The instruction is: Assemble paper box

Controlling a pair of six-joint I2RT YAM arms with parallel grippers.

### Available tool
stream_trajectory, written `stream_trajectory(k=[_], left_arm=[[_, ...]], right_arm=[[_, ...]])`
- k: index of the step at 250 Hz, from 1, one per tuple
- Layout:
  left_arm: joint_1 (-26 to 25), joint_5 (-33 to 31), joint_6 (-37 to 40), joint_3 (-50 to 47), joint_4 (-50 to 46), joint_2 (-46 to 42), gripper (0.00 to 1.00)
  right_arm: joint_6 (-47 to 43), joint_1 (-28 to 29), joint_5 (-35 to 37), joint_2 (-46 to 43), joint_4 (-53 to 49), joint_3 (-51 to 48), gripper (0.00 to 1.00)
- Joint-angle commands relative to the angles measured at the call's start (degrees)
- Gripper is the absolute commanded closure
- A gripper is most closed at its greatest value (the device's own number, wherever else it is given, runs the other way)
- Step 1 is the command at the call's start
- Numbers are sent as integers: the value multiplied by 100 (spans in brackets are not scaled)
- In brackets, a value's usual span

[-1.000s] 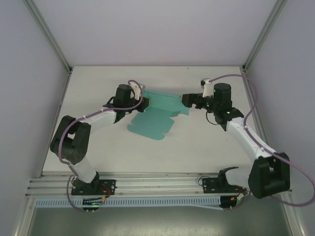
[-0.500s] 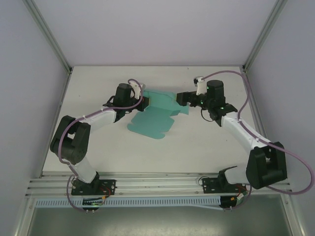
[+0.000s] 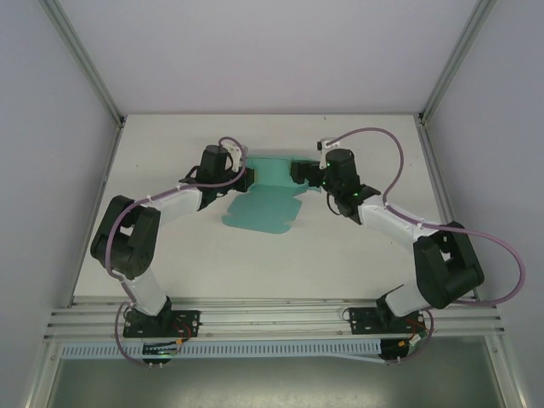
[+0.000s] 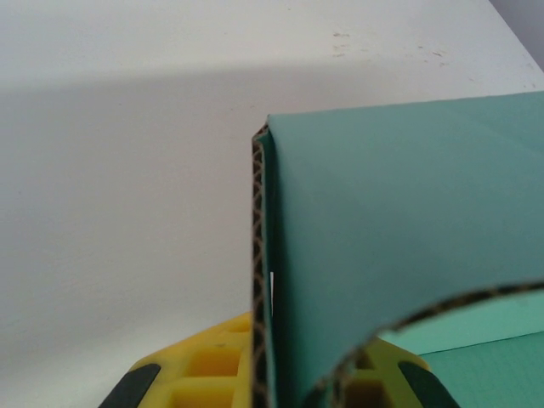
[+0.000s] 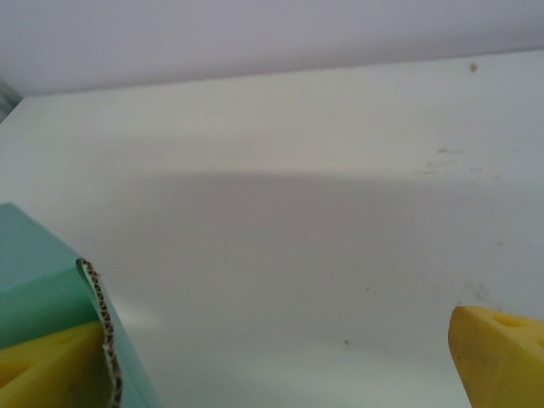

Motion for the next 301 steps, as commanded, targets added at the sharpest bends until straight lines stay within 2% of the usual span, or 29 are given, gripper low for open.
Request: stream_trajectory(k=[1,64,81,121,167,247,301], left_arm=[[-104,-21,-57,181,-37,-33,100],[-102,-404,-194,177,-84,-60,100],[-102,-385,-175,182,-74,-48,100],[-102,-394,-114,181,-149,-39,100],[-102,-308,-16,181,-131,-67,100],[-107,56,139,181,-100,-50,100],[-109,169,202,181,-99,-63,100]], right_arm=[[261,126,983,-285,453,-173,1],[-203,128,806,-1638,-1386,-572,1],[-362,112,532,-1988,-1749,-744,1],[-265,114,180,-2267,-2340,-973,1],[-230,109,19,-1921,-1956,-1105,1],[-796,76,333,-708,-966,-262,1],[-976,96,20,-43,-747,108,1]])
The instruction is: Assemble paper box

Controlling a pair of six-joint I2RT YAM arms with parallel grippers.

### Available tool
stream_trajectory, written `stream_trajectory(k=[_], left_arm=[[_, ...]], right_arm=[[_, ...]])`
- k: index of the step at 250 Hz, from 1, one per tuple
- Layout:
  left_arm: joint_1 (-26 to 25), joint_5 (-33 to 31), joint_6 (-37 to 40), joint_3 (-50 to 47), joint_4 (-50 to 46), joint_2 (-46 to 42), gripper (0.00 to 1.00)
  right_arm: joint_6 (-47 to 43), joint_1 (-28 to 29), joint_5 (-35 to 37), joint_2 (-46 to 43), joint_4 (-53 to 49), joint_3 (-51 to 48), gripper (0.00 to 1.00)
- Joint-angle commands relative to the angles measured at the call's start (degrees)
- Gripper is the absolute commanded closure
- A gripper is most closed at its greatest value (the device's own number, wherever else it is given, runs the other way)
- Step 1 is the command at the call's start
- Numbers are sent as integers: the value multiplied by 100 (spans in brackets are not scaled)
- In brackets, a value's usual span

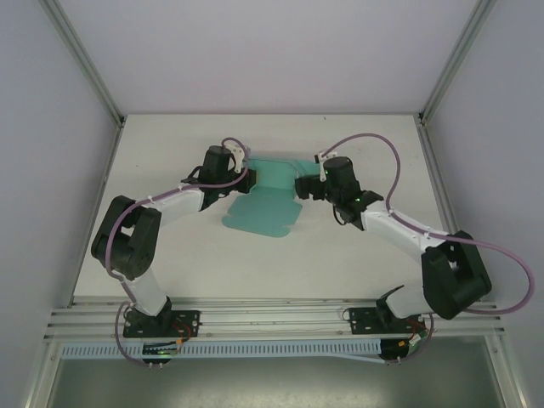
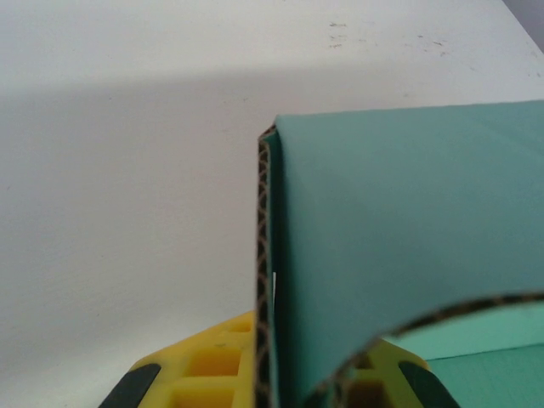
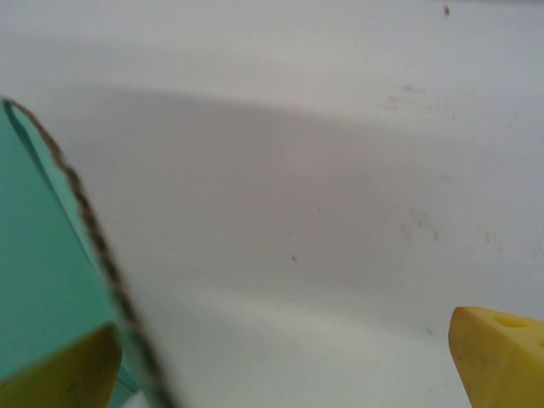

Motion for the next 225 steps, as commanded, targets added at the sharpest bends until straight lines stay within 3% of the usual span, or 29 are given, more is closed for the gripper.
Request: stream_trajectory(k=[1,71,137,187,225], left_arm=[[-1,240,128,142,9,-61,100],[1,89,-196,331,-5,2,100],[4,-316,-188,261,-88,2,100],[1,-232,-74,209,4,-60,100],[3,-37,-68,203,129,-128,100]], right_arm=[[-194,-22,-187,290,433,186,1],[23,84,125,547,672,181,1],[-4,11,127,-1197,-79,-313,1],[521,-975,-300,-2298,-599,-676,1],[1026,-1919,-1099,-2164,-701,-764,3]])
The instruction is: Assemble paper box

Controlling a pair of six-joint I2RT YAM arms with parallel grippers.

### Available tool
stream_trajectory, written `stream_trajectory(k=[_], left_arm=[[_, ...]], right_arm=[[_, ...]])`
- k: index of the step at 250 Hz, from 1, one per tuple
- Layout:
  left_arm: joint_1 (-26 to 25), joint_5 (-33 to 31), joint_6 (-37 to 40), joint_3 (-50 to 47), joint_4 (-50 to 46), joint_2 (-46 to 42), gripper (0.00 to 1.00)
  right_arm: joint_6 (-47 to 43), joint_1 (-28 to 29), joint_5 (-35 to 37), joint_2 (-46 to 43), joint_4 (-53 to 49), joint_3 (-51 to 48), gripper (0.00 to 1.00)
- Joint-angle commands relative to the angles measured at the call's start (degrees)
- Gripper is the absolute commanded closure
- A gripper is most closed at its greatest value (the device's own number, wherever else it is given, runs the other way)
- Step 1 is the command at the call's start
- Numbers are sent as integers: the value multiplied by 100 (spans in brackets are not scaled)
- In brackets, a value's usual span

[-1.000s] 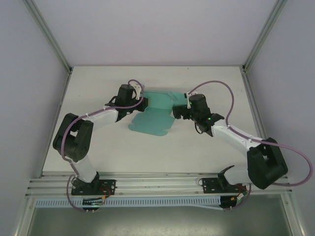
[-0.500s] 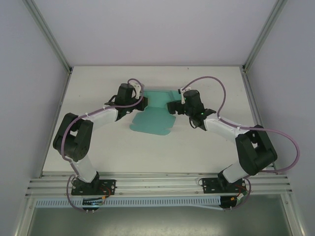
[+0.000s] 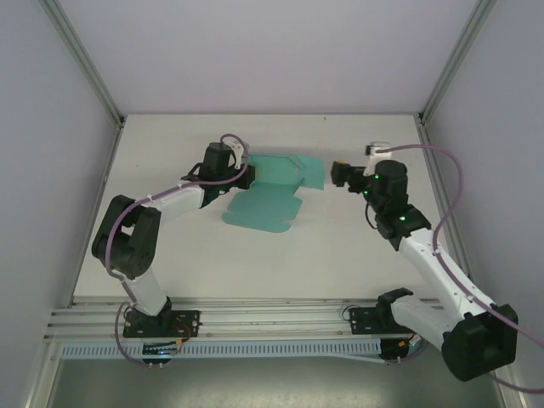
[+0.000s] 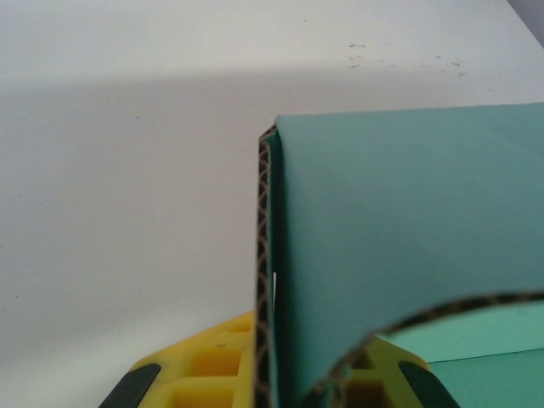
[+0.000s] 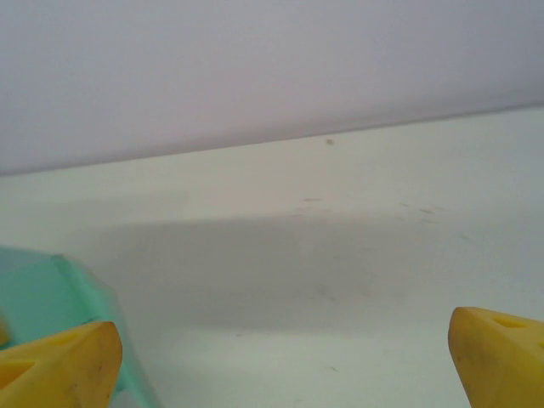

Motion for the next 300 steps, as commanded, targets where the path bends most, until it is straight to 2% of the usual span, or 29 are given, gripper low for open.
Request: stream_trajectory(k=[1,30,72,126,161,197,225,245,288,300], left_arm=[[-14,218,41,2,270,-151,100],[-14,250,71,-116,283,-170,100],[-15,188,68,-87,249,-118,100],[-14,156,59,-58,212,-58,100],[-17,218,70,-58,188,-29,100],[-14,220,74,58,178,-64,100],[-13,-20,60,54,82,-74,100],[-16,-197,37,100,-49,-66,100],[-15,-62,55,81,-2,-97,100],[-15,-102,49,89,-18,-93,100]], right_arm=[[518,-523,-782,238,-363,-133,3],[490,-672,-1677,873,-214,58,7],[338,-457,-3136,1641,177,448,13],[-10,234,-3824,1993,371,656,17],[-35,499,-3804,2379,406,899,19],[14,609,-3626,2820,554,1214,26],[-66,778,-3293,3034,440,1436,33],[-219,946,-3086,3108,284,1561,33],[-214,1151,-2248,3425,20,1825,33],[-218,1190,-2206,3519,36,1895,33]])
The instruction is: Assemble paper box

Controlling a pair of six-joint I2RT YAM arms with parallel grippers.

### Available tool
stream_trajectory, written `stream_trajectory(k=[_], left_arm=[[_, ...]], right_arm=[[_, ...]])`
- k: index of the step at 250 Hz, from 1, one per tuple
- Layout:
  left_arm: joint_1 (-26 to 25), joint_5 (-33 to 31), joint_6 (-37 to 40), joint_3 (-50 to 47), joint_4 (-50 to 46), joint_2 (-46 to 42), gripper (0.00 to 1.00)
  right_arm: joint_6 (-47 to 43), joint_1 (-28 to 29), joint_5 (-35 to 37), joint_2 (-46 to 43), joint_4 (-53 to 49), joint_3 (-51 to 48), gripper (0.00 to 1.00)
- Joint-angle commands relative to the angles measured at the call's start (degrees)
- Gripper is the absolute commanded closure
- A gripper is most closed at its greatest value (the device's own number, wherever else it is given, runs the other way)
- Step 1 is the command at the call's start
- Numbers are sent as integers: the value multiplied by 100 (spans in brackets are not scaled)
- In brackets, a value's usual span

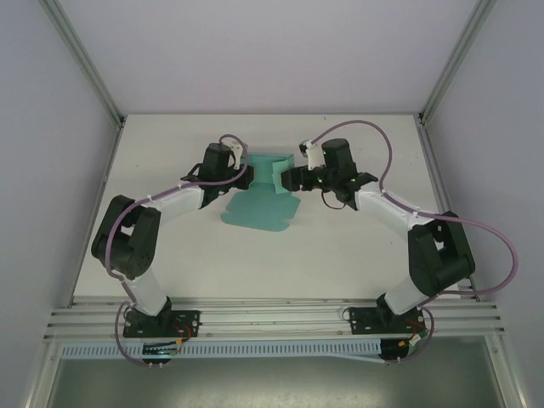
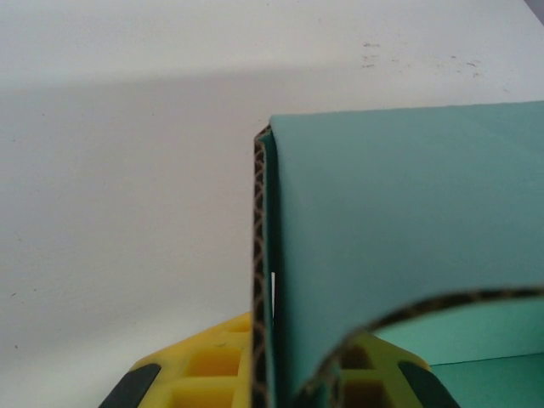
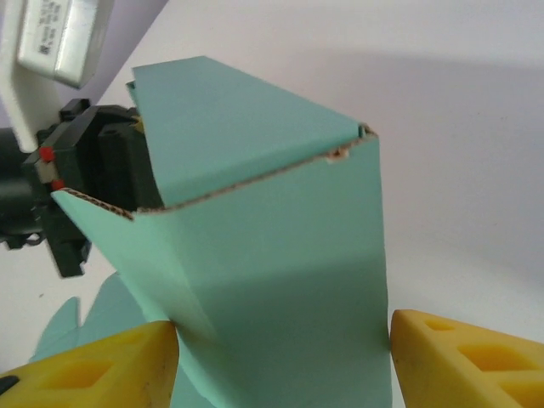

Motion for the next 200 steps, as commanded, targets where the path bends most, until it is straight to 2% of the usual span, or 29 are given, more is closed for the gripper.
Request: stream_trajectory(k=[1,29,57,90,111,128,161,200], left_arm=[[-17,47,49,139,-12,-81,100],[-17,-108,50,182,-167,-83,100],[-20,-242,32,178,-215,-111,100],[-25,-262,60,189,-243,-154,100],[-38,-342,49,201,-286,-183,100],[-67,-471,49,249,-371,-199,100],[-163,-847,6,401,-673,-225,100],[-254,-1347,-203,558,-1089,-299,100]], right_arm=[[-100,100,626,282,-112,263,33],[-103,199,568,472,-136,440,35],[-129,279,921,627,-408,619,36],[-133,355,1597,736,-630,678,54],[-79,383,2113,806,-854,774,77],[-113,398,2480,907,-1078,878,81],[-127,549,3726,1227,-1678,1195,87],[70,635,5461,1578,-2234,1506,100]])
